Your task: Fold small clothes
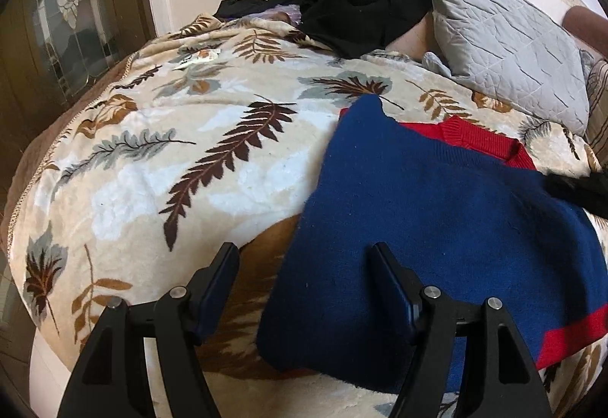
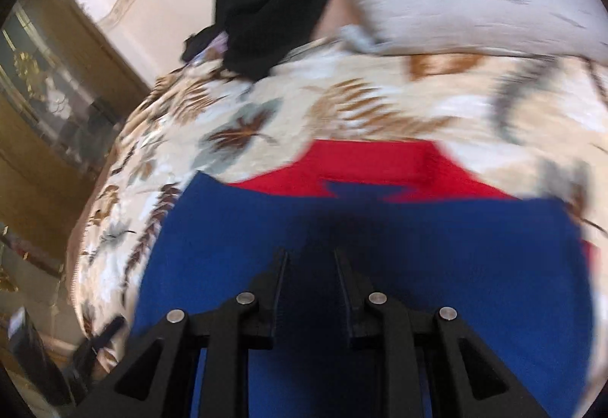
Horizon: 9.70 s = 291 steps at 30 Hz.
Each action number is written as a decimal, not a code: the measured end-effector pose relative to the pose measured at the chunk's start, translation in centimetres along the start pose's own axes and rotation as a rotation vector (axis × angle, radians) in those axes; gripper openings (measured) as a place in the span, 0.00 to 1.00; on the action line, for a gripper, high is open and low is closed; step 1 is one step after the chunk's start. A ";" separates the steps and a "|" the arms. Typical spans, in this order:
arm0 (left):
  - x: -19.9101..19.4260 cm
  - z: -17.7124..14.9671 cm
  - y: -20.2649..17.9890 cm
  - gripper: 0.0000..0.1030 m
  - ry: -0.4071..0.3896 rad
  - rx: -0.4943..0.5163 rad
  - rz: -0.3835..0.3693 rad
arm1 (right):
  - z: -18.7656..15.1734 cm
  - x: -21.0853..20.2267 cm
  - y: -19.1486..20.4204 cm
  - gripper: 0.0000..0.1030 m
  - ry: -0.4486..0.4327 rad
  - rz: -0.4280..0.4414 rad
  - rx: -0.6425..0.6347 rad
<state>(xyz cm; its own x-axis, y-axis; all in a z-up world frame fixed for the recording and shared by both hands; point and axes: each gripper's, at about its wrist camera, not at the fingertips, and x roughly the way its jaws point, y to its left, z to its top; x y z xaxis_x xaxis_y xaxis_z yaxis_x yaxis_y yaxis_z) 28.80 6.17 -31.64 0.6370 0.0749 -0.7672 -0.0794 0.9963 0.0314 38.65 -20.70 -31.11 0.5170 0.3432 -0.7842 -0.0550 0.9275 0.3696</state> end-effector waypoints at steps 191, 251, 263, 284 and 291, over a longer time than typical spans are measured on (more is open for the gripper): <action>-4.7 -3.3 -15.5 0.66 -0.025 0.465 -0.363 | 0.5 -8.6 -13.8 0.34 0.037 0.065 0.207; -4.6 0.1 -13.2 0.84 -0.098 0.368 -0.085 | -7.2 -10.1 -12.3 0.34 0.025 -0.004 0.224; -4.3 0.7 -12.3 0.84 -0.095 0.337 -0.098 | -2.5 -6.2 -6.6 0.35 0.020 0.018 0.099; -3.9 1.3 -12.7 0.84 -0.086 0.309 -0.118 | -5.3 -13.0 -12.3 0.70 -0.191 0.149 0.226; -2.8 1.4 -13.0 0.84 -0.058 0.307 -0.105 | -5.9 -14.2 -13.2 0.70 -0.209 0.102 0.238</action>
<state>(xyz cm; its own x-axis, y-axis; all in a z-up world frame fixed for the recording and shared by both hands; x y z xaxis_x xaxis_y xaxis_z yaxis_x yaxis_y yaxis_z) 29.11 -6.97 -28.98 0.6730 -0.0353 -0.7388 0.2179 0.9640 0.1524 27.02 -36.98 -27.78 0.6847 0.3714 -0.6271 0.0729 0.8212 0.5660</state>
